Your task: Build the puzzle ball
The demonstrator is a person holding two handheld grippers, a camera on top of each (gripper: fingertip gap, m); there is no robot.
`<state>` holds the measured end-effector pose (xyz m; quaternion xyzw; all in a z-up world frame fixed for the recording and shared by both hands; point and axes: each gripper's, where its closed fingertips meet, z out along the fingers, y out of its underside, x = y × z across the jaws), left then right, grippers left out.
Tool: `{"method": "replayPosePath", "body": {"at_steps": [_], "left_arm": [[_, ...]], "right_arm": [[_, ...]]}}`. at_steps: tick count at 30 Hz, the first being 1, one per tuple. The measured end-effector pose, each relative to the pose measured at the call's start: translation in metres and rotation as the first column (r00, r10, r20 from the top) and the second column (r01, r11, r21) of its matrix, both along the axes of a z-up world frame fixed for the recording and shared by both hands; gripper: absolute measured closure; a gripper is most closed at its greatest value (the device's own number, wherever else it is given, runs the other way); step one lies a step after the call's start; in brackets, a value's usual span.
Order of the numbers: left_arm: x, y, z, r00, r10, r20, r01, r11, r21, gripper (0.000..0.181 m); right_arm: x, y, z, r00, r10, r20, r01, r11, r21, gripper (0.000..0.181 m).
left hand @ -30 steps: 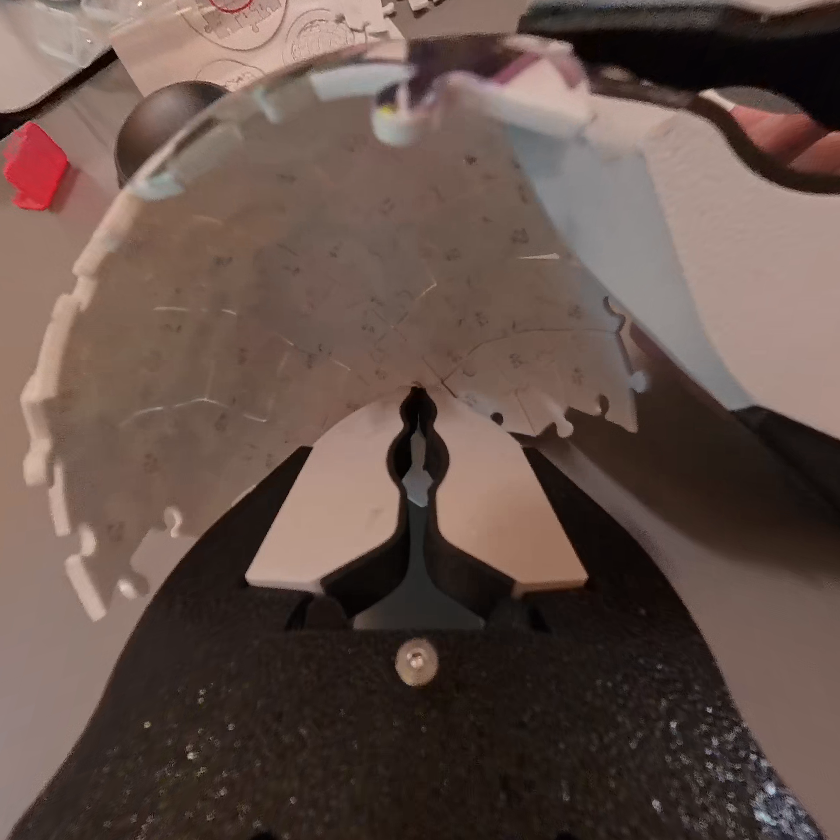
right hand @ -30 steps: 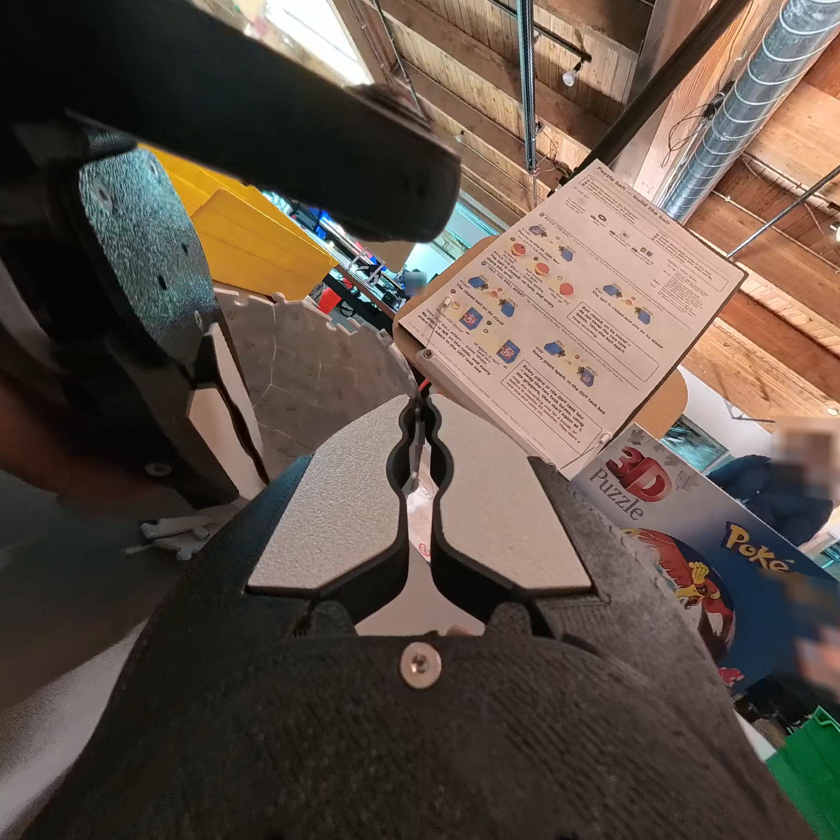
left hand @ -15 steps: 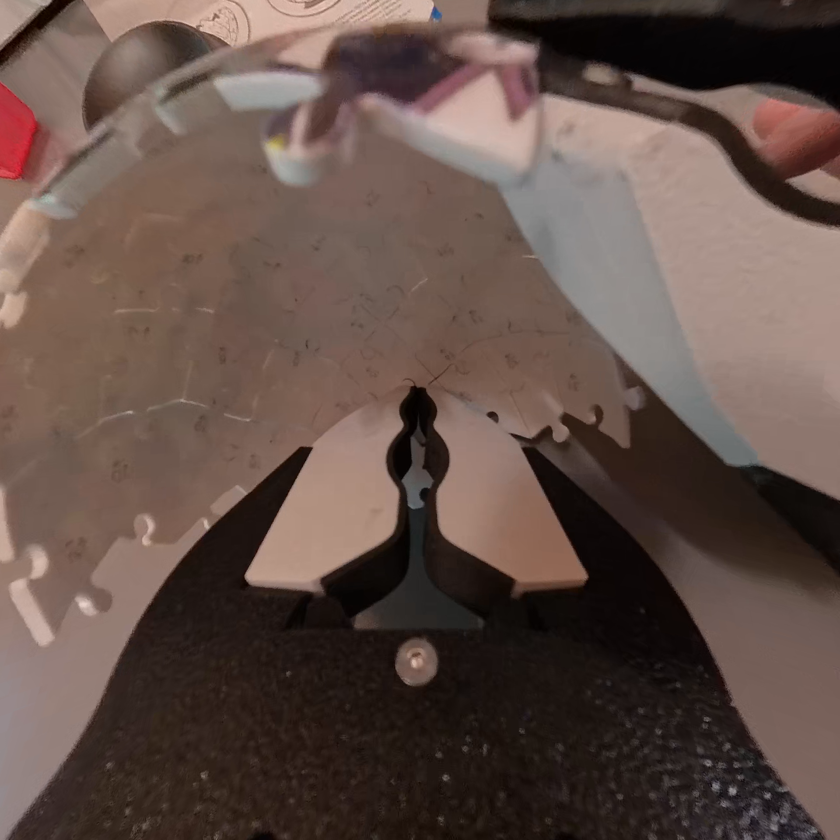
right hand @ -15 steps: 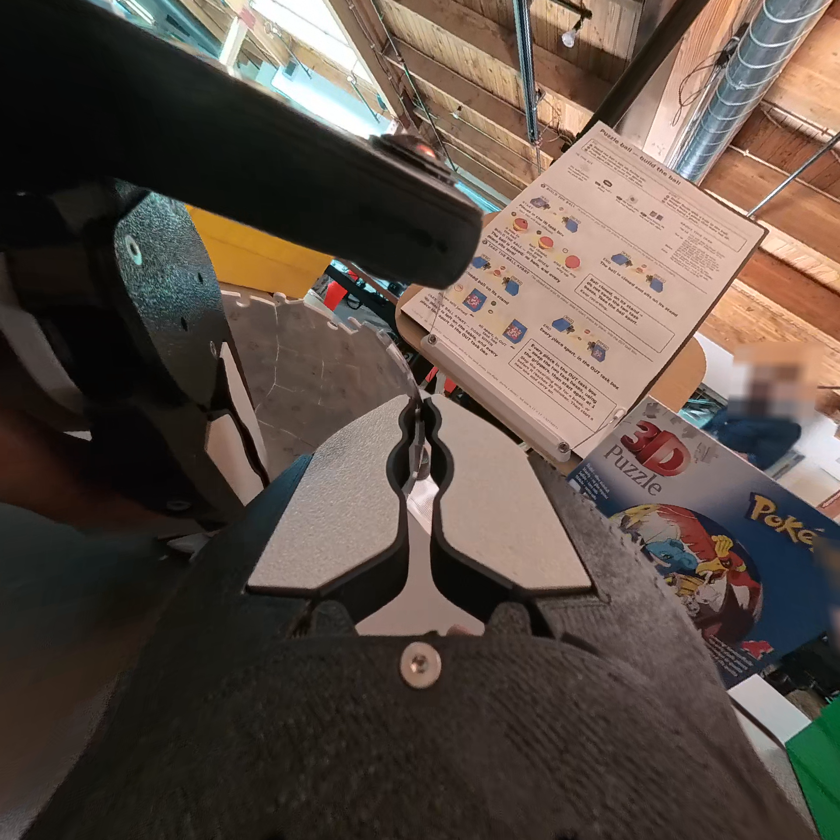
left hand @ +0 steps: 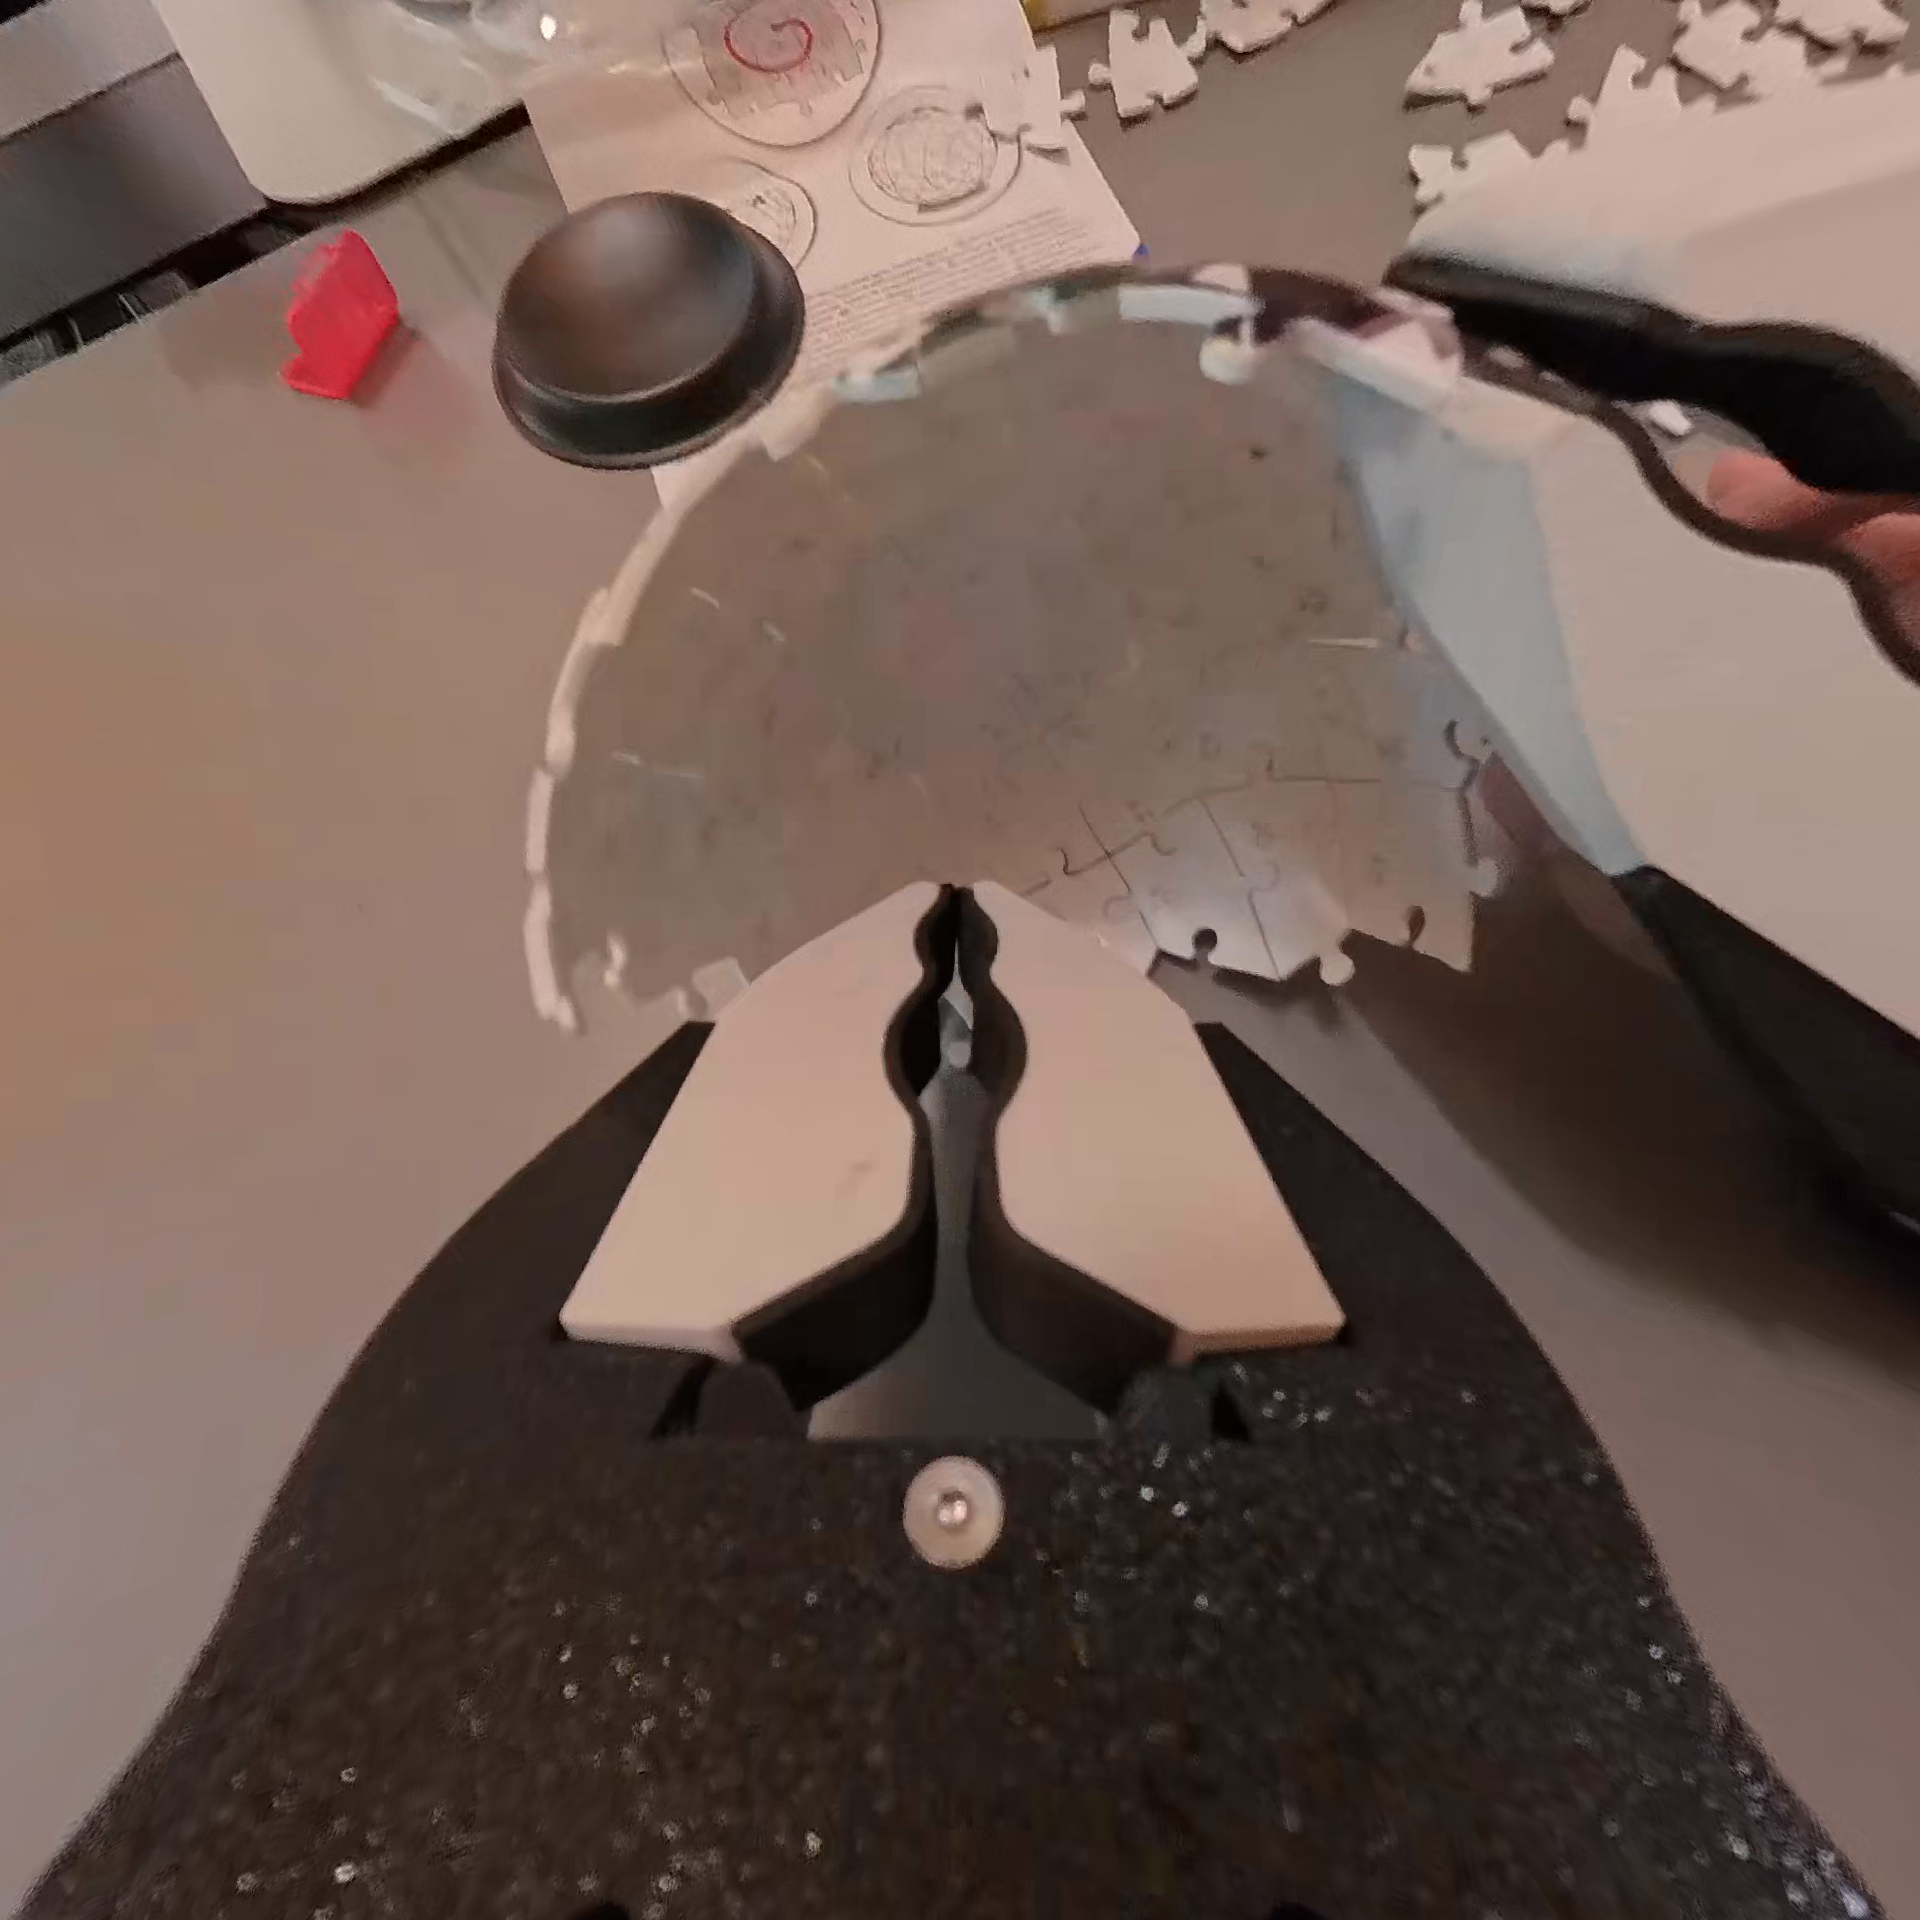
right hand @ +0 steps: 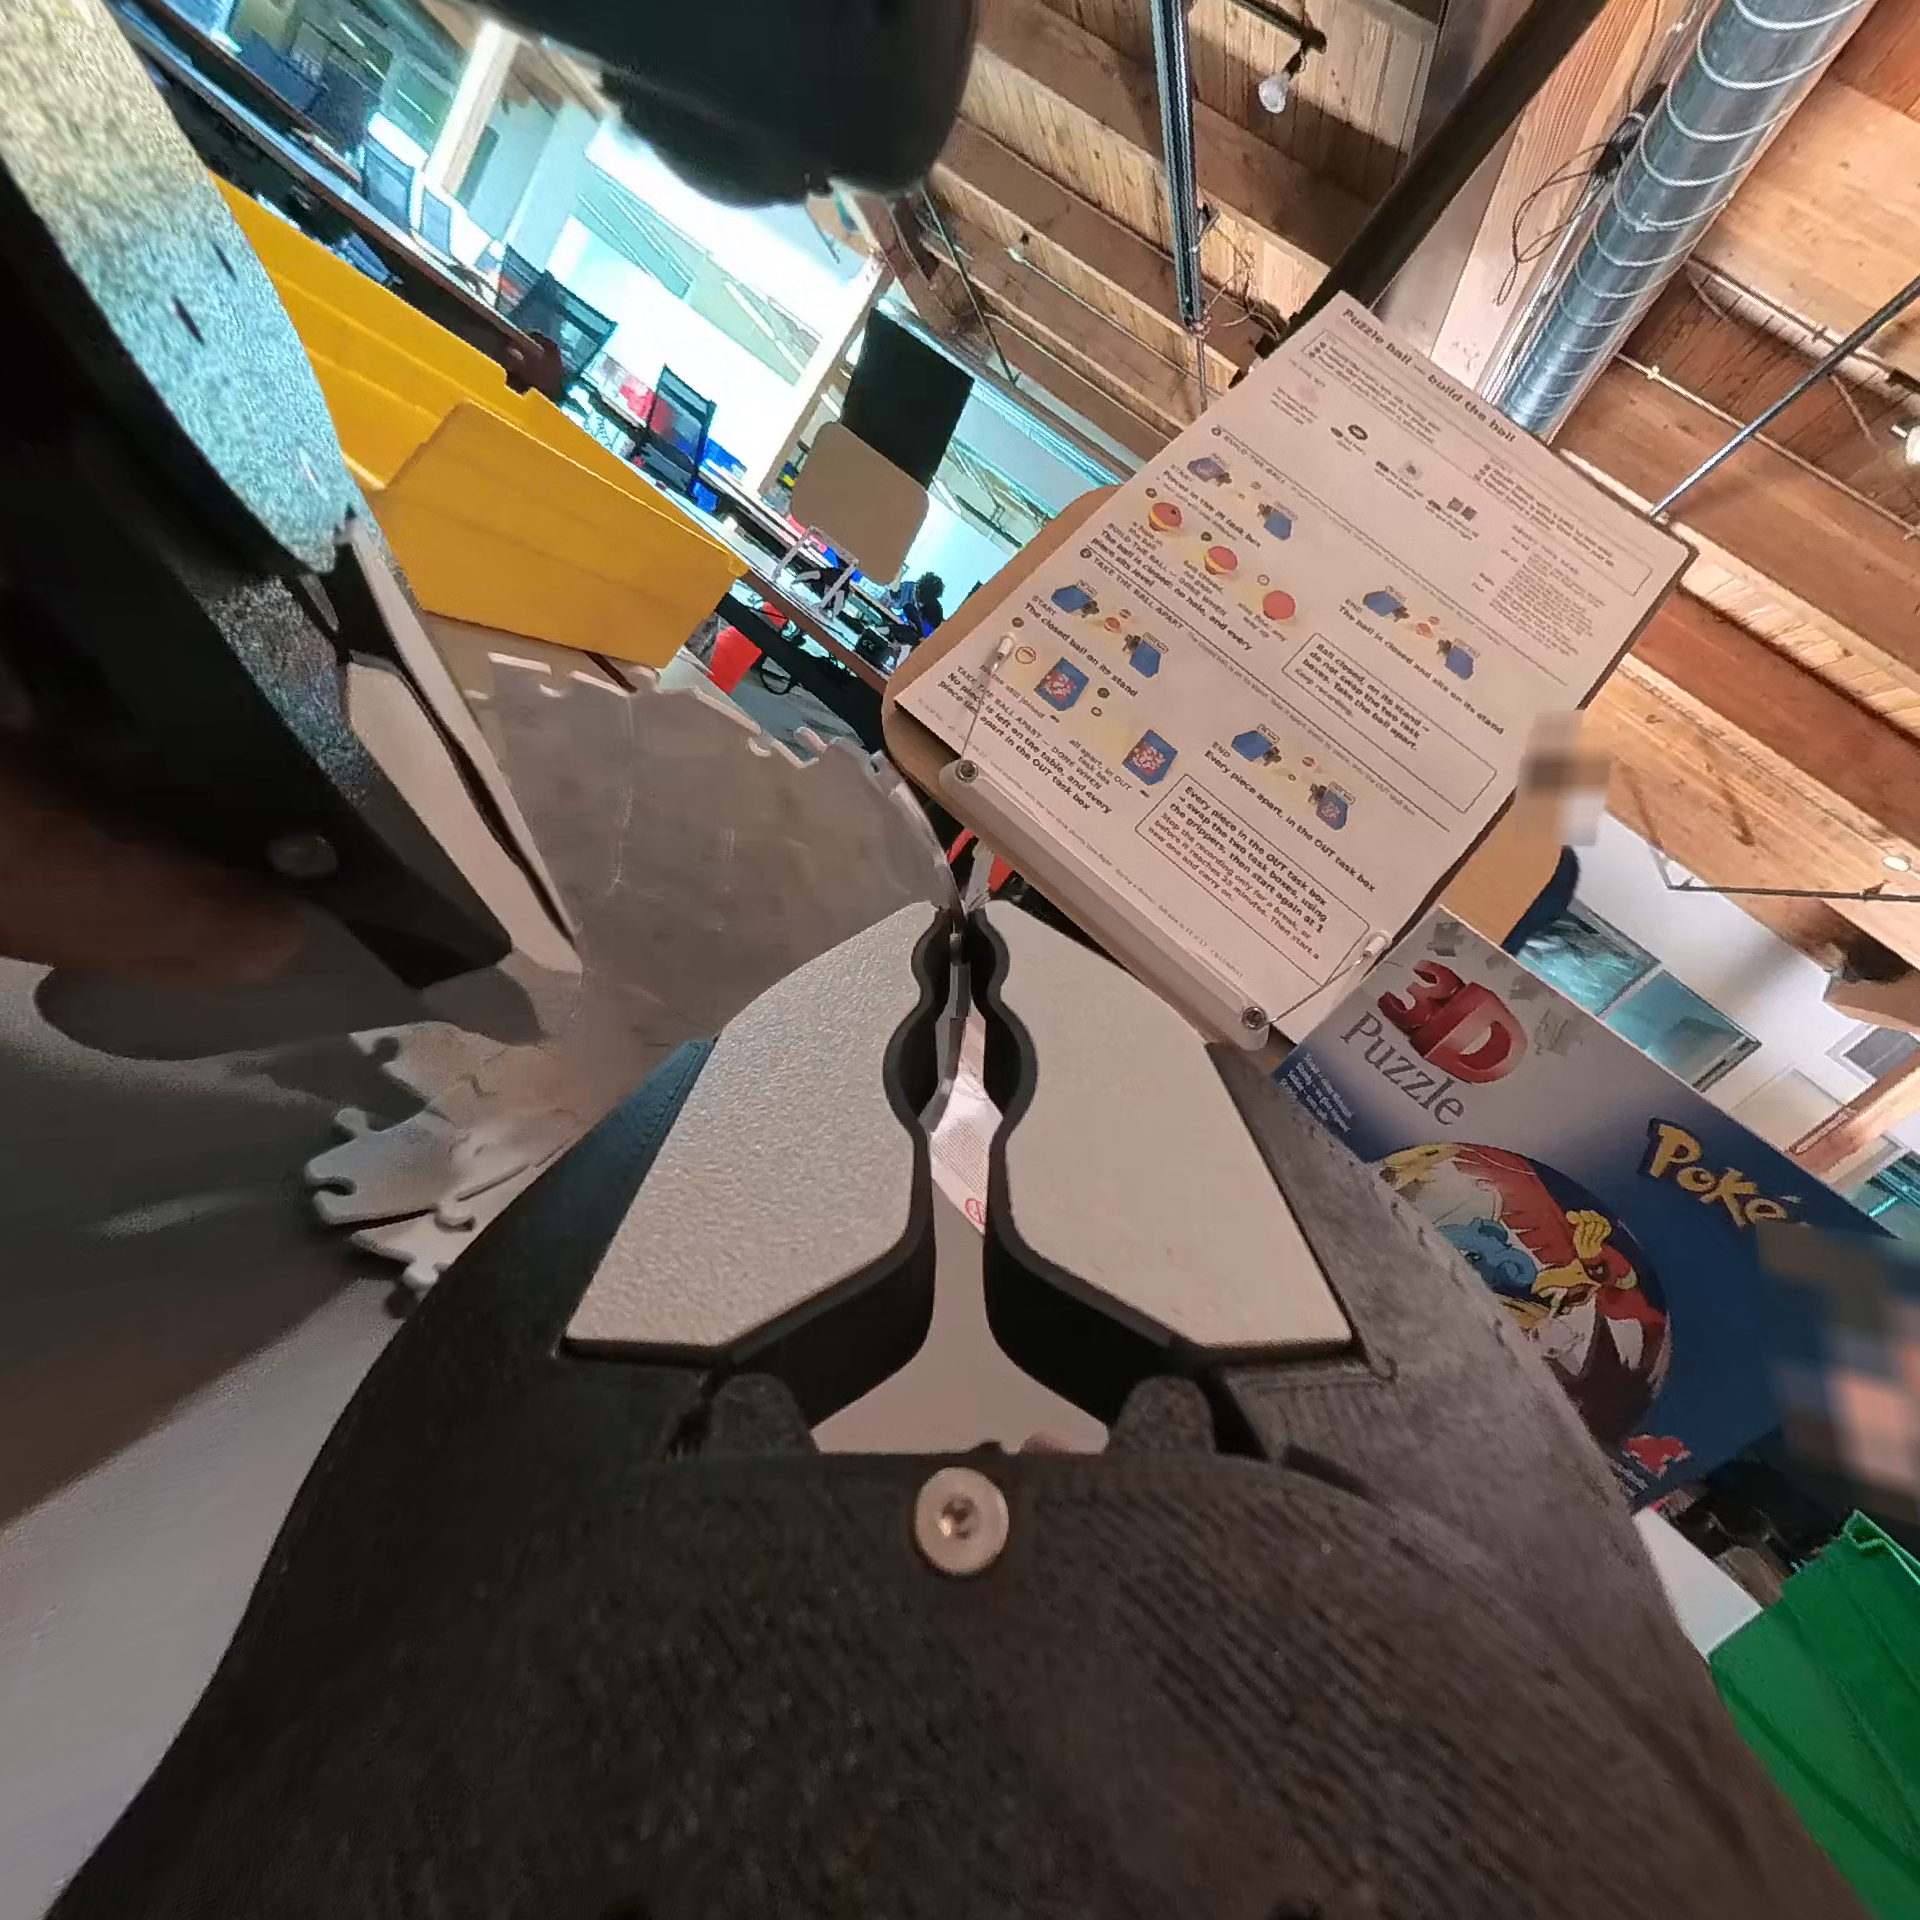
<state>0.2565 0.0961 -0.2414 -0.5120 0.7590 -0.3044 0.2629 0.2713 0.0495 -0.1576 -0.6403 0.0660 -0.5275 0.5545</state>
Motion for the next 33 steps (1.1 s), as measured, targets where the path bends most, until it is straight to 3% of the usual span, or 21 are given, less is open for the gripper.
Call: {"method": "replayPosePath", "body": {"at_steps": [11, 18, 24, 33], "left_arm": [[-0.003, -0.022, -0.03, 0.995, -0.061, -0.079, 0.068, 0.994, 0.083, 0.181], [0.0, -0.024, -0.031, 0.994, -0.088, -0.062, 0.096, 0.985, 0.141, 0.181], [-0.002, -0.024, -0.033, 0.984, -0.102, -0.145, 0.133, 0.966, 0.223, 0.181], [-0.002, -0.021, -0.031, 0.988, -0.095, -0.12, 0.113, 0.981, 0.157, 0.181]], "right_arm": [[-0.013, -0.006, -0.002, 1.0, -0.026, -0.014, 0.026, 1.0, 0.001, 0.177], [-0.013, -0.014, -0.007, 0.995, -0.051, -0.082, 0.054, 0.998, 0.039, 0.177], [-0.011, -0.017, -0.008, 0.993, -0.058, -0.1, 0.063, 0.997, 0.049, 0.177], [-0.008, -0.02, -0.009, 0.991, -0.08, -0.107, 0.085, 0.995, 0.045, 0.178]]}}
